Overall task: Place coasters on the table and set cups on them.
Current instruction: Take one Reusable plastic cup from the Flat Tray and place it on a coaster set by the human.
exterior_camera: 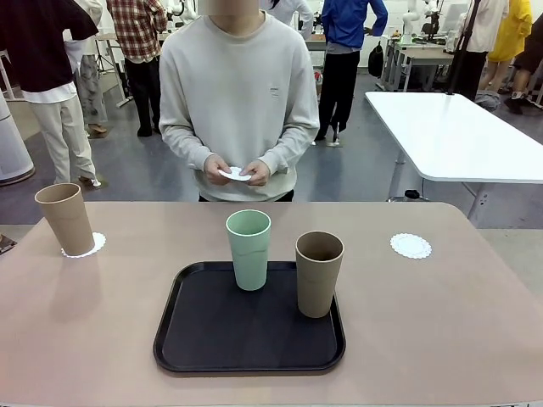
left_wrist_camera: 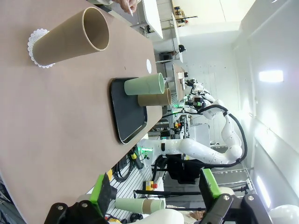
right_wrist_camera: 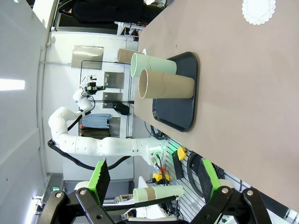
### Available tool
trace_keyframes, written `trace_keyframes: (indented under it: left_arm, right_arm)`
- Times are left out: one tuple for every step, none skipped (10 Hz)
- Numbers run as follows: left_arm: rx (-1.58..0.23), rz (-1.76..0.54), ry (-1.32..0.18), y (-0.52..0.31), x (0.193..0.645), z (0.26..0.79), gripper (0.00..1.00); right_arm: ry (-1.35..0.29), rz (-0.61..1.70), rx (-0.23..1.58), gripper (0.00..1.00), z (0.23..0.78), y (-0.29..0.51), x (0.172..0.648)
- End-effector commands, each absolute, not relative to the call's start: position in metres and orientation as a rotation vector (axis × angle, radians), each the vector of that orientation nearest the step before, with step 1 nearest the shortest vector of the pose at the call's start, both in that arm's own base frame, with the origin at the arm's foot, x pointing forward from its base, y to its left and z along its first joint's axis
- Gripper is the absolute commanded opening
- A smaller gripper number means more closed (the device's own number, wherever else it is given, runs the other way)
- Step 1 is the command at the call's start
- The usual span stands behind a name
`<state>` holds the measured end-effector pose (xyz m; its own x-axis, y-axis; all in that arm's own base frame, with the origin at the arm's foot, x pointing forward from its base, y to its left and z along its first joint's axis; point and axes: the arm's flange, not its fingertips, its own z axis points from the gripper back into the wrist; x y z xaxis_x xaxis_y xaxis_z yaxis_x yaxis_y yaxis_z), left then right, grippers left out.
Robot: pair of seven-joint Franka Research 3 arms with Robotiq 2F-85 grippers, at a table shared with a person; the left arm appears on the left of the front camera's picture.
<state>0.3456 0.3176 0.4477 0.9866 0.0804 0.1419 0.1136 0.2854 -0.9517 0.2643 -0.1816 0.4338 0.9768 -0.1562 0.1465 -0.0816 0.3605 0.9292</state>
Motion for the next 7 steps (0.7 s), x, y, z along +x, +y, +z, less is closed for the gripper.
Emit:
trace_keyframes:
  left_arm:
    - [-1.298,-0.020,-0.175,0.318,0.344,0.449,1.00]
    - [-1.298,-0.020,-0.175,0.318,0.344,0.449,1.00]
    - [-1.298,-0.020,-0.175,0.318,0.344,0.449,1.00]
    - [-1.298,-0.020,-0.175,0.318,0.344,0.449,1.00]
    - [-1.298,-0.020,-0.175,0.318,0.344,0.449,1.00]
    - [-1.298,-0.020,-0.175,0.318,0.344,0.449,1.00]
    - [-1.298,-0.020,-0.175,0.318,0.344,0.449,1.00]
  right_arm:
    - [-0.246,-0.037,1.226,1.00,0.434,-0.181,0.266]
    - [-0.246,-0.037,1.226,1.00,0.434,-0.181,0.266]
    - [-0.224,-0.049,1.204,1.00,0.434,-0.182,0.264]
    - [-0.202,0.151,1.137,1.00,0.449,-0.168,0.283]
    - [-0.138,0.327,1.010,1.00,0.465,-0.144,0.302]
    - [-0.160,0.486,0.824,1.00,0.483,-0.119,0.322]
    - [-0.187,0.645,0.688,1.00,0.501,-0.092,0.334]
